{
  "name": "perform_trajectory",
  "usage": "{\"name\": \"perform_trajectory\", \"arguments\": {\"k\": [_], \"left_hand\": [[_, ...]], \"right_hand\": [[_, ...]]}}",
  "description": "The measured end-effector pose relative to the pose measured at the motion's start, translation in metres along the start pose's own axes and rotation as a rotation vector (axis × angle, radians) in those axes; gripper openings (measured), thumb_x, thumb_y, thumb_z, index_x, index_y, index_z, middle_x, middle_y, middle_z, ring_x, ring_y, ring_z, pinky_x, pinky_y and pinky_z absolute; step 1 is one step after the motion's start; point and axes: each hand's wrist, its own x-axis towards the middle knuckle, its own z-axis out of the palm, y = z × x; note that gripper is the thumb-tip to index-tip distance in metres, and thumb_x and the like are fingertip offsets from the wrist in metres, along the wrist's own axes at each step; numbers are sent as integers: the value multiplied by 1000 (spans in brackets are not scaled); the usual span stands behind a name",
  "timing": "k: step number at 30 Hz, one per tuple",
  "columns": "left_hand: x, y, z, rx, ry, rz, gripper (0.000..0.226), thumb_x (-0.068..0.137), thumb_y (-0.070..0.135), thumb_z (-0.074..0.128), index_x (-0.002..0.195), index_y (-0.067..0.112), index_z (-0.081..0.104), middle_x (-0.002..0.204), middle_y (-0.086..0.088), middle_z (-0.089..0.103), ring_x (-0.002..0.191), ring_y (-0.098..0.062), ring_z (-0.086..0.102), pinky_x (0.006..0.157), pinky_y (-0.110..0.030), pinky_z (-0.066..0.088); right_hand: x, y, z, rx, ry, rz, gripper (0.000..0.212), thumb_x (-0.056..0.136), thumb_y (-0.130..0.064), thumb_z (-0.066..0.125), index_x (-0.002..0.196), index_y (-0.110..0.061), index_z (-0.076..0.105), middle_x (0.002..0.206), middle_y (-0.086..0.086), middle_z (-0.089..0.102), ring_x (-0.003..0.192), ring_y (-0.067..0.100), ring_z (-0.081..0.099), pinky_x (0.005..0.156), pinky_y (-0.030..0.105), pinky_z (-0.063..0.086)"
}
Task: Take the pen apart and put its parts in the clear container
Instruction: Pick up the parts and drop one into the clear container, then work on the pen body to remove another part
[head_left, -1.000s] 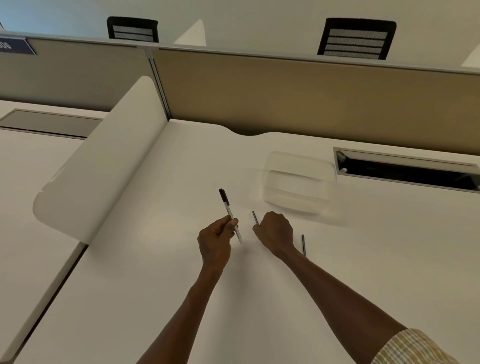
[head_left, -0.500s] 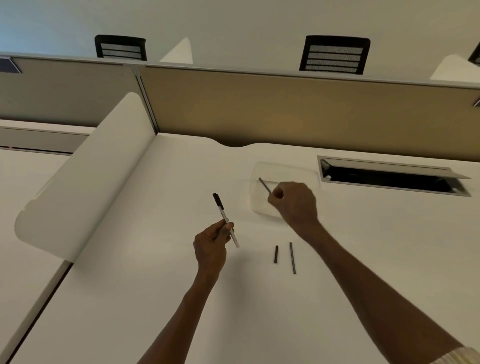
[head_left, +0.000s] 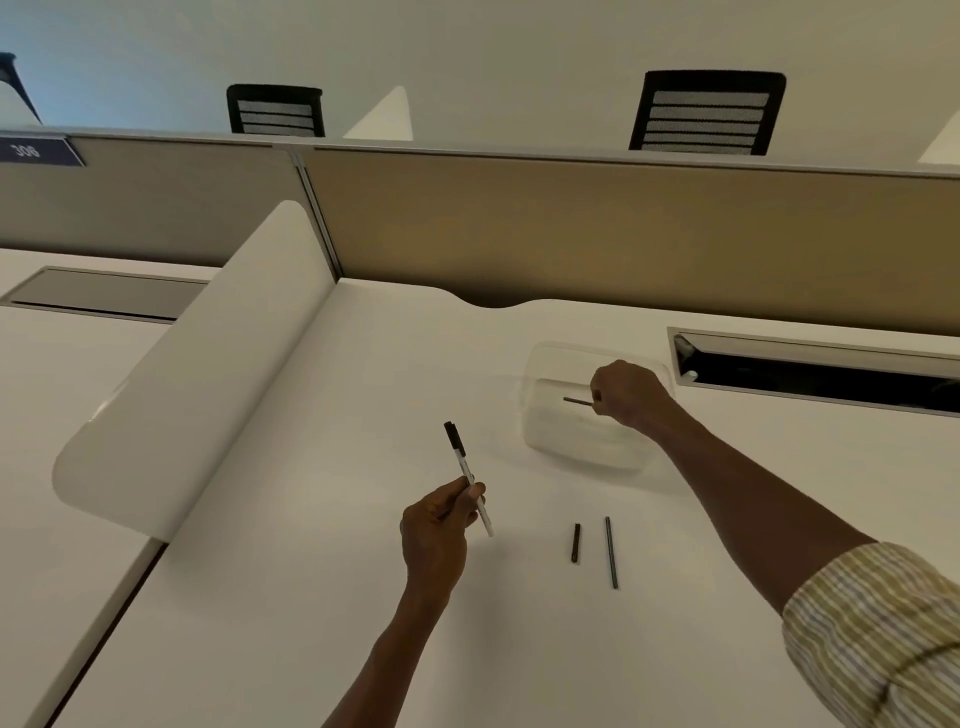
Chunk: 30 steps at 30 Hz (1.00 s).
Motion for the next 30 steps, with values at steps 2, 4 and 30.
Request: {"name": "perform_trajectory", "arguments": {"k": [2, 4, 30], "left_hand": [[-1, 0, -1, 3, 0, -7, 9, 85, 14, 73, 90, 16, 80, 84, -8, 77, 87, -27, 72, 78, -33, 58], [-3, 2, -3, 8, -5, -12, 9, 85, 14, 73, 91, 15, 80, 84, -8, 77, 87, -26, 73, 75, -28, 58], [-39, 20, 2, -128, -119, -55, 19, 96, 15, 60, 108, 4, 69, 98, -12, 76, 95, -27, 73, 79, -33, 59]], "right_hand": [[6, 2, 10, -30, -10, -17, 11, 82, -19, 67, 91, -13, 69, 97, 10, 68, 88, 28, 65, 64, 29, 41], [9, 6, 18, -59, -28, -31, 12, 85, -17, 64, 94, -12, 68, 100, 10, 67, 91, 29, 64, 67, 30, 42], [-152, -21, 31, 600, 385, 198, 14, 84, -15, 65, 77, -6, 71, 76, 7, 73, 73, 23, 67, 69, 36, 54]]}}
